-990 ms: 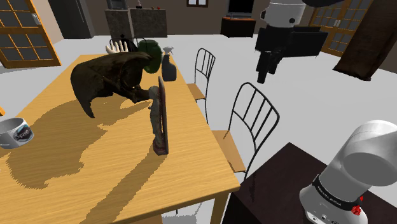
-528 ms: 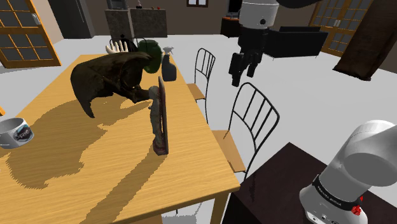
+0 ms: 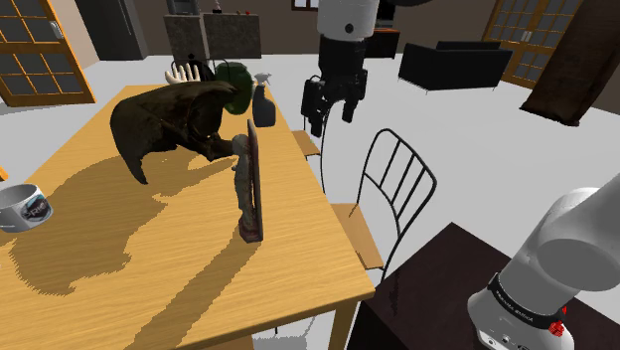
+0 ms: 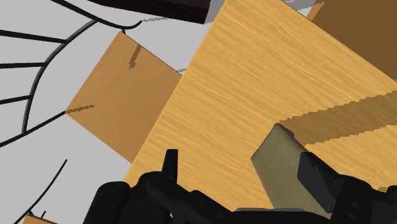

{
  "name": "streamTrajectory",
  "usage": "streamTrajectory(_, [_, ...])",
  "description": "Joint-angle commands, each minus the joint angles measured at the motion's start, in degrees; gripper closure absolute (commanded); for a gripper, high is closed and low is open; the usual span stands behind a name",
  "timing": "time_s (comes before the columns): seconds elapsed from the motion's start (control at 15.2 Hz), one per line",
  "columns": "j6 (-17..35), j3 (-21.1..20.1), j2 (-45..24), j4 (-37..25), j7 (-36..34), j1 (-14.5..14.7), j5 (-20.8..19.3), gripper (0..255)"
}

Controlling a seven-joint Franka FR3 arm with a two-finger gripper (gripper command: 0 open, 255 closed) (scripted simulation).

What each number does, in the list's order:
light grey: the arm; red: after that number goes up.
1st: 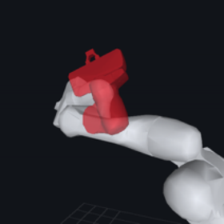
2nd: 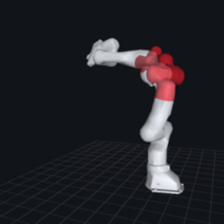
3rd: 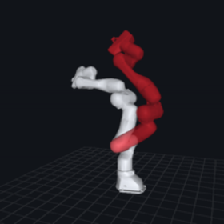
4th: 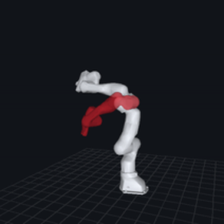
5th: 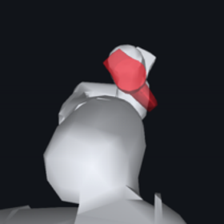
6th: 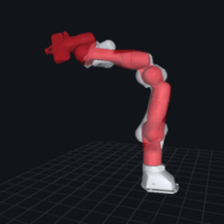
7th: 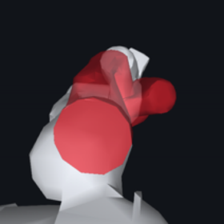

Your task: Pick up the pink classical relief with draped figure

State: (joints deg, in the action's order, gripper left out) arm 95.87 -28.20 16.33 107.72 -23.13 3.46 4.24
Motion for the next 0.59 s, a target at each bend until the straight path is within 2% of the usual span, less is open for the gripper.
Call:
streamTrajectory(0.0, [1.0, -2.1, -4.0, -3.3, -3.2, 0.0, -1.4, 0])
streamTrajectory(0.26, [0.9, -6.4, -13.0, -12.0, -10.5, 1.1, -6.1, 0])
streamTrajectory(0.53, [-0.9, -9.6, -23.6, -22.9, -18.0, 4.4, -13.0, 0])
